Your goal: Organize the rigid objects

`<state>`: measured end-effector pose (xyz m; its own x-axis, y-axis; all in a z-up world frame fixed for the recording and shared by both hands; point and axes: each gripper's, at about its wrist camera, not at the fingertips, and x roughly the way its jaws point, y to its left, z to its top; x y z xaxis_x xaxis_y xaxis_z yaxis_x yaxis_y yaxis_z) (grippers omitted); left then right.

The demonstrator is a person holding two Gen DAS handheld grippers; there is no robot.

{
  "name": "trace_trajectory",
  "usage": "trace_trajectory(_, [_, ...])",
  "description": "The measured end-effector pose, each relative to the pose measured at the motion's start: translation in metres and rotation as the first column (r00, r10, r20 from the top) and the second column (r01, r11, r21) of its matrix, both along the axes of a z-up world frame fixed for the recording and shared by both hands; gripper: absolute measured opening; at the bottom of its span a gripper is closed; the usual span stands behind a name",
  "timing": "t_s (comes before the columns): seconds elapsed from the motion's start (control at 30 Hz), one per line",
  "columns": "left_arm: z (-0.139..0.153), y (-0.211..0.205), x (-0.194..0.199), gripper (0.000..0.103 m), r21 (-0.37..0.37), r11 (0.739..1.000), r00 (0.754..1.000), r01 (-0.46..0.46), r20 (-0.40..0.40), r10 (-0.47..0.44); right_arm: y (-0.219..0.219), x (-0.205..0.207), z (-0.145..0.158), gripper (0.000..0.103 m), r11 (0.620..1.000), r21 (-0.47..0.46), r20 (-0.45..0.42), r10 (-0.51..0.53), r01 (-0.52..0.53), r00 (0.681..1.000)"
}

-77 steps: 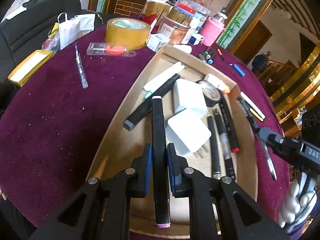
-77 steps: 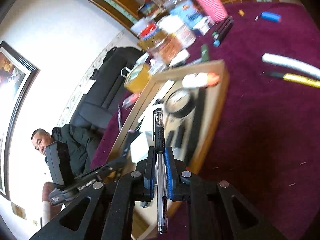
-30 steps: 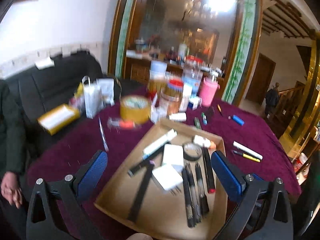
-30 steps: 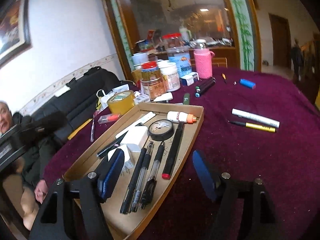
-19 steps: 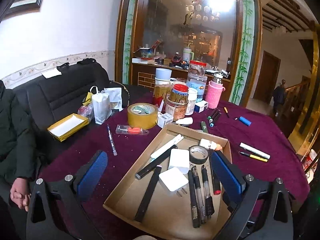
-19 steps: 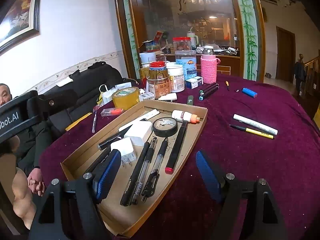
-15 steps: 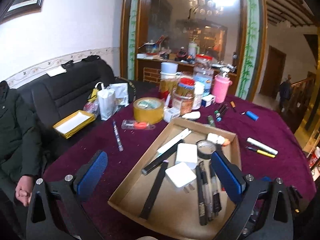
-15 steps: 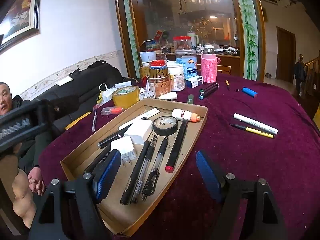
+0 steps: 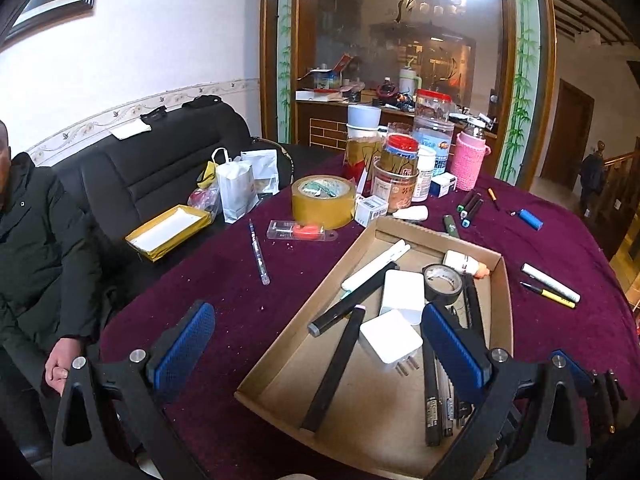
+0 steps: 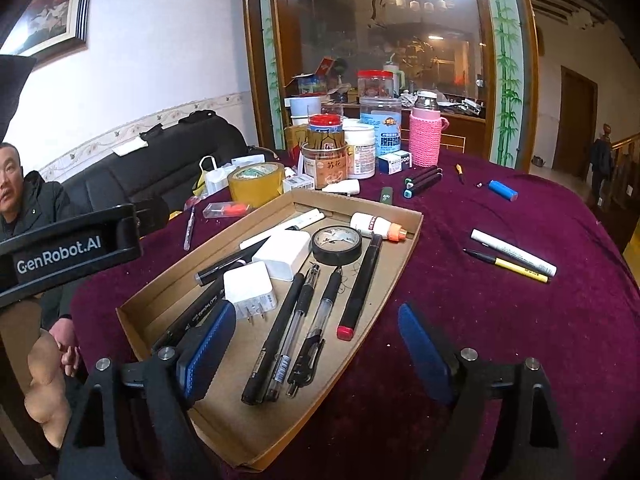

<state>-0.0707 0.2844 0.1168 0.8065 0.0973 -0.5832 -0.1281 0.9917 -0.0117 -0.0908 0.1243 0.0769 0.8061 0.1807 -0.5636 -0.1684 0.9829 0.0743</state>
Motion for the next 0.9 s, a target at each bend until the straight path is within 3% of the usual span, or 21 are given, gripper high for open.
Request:
trace_trajectory(0.43, [-0.005,-0.005,-0.001,0.103,0.035,0.999,1.0,-0.004,-0.006,0.004,-0.002,0.004,-0.007,0.088,0.999,-0.031,-0.008,-0.037,0.037,0.999])
trace_trajectory(0.5, [-0.006,-0.005,-0.003,0.103,0.032,0.999,1.0,0.008,-0.006,-0.008,-0.002,0.003,-0.007,0.092,0.998,-0.042,0.004,-0.048,0.048,0.999])
trace_trajectory(0.73, [-0.006,-0.011,-0.006,0.103,0.023,0.999,0.999,0.046,-0.002,-0.046,0.0,-0.01,0.0,0.098,0.993,-0.085,0.101,-0.071,0.08,0.992])
trace_trajectory(0.9, [0.0,-0.011,-0.012,0.103,0.01,0.999,0.998,0.052,0.026,-0.053,-0.003,-0.024,0.008,0.102,0.979,-0.111,0.228,-0.14,0.169,0.964])
